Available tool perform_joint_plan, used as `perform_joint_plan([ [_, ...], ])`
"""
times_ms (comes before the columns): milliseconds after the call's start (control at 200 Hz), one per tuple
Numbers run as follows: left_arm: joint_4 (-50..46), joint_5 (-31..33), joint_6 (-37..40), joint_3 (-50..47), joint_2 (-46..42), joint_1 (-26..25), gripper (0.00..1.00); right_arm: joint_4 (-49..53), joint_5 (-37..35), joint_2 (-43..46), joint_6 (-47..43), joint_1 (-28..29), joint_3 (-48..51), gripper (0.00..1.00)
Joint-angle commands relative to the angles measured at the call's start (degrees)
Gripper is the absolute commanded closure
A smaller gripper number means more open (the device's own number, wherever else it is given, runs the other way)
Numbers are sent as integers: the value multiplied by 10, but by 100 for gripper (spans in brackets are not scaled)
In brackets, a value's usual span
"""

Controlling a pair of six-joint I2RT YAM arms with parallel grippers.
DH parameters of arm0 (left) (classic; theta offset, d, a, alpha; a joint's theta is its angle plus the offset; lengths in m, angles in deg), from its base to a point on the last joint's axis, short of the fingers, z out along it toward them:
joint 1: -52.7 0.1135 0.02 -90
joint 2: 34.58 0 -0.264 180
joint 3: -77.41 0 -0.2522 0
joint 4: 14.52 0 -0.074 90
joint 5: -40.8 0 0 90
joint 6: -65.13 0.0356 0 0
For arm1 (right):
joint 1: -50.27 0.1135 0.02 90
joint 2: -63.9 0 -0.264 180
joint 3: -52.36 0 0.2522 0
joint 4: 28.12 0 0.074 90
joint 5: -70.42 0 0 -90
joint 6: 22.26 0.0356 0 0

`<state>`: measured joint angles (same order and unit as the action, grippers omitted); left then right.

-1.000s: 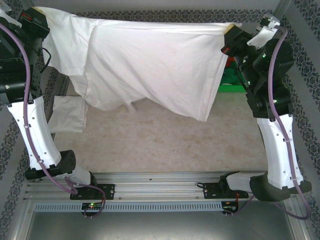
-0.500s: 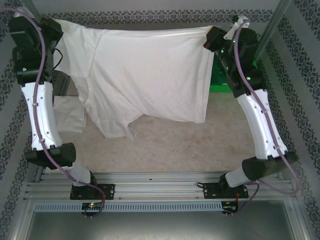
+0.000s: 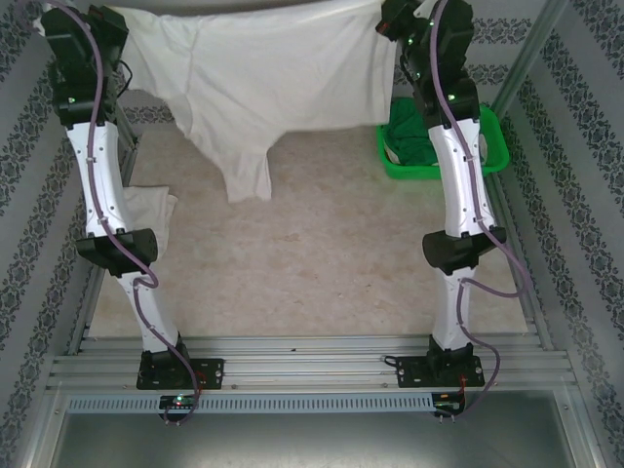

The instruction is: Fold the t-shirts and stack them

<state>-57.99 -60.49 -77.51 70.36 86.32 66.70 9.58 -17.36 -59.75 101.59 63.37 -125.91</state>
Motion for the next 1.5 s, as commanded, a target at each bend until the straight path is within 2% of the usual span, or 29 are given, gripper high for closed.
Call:
perform_joint_plan([
  [0, 39, 6, -11, 8, -49, 8, 100, 16, 24, 7, 28, -13, -50, 100],
  [115, -3, -11, 39, -58, -100, 9, 100, 38, 27, 61, -4, -4, 38, 100],
  [170, -18, -21, 66, -129, -141, 9, 100, 33, 21, 105, -25, 5, 130, 100],
  [250, 2, -21, 91, -300, -225, 9, 100, -9, 8, 185, -39, 16, 301, 100],
  [335, 63, -7, 79, -513, -326, 10, 100, -55, -3, 261, -18, 21, 483, 100],
  [410, 79, -5, 66, -657, -383, 11, 100, -68, -20, 313, 1, 27, 618, 100],
  [565, 131, -13, 31, -918, -445, 12, 100, -88, -45, 367, 53, 55, 848, 100],
  [670, 142, -24, 12, -1029, -458, 15, 100, -77, -60, 376, 101, 72, 965, 100],
  [799, 135, -28, 8, -1111, -473, 16, 100, -42, -79, 374, 162, 86, 1055, 100],
  [974, 85, -15, 30, -1156, -481, 27, 100, 21, -97, 370, 219, 92, 1110, 100],
  [1379, -11, -8, 46, -1193, -536, 34, 100, 141, -86, 352, 248, 90, 1127, 100],
  [1479, -34, -9, 42, -1205, -549, 34, 95, 135, -78, 344, 237, 94, 1123, 100],
  [1494, -36, -9, 42, -1205, -552, 34, 93, 135, -78, 344, 235, 95, 1121, 96],
])
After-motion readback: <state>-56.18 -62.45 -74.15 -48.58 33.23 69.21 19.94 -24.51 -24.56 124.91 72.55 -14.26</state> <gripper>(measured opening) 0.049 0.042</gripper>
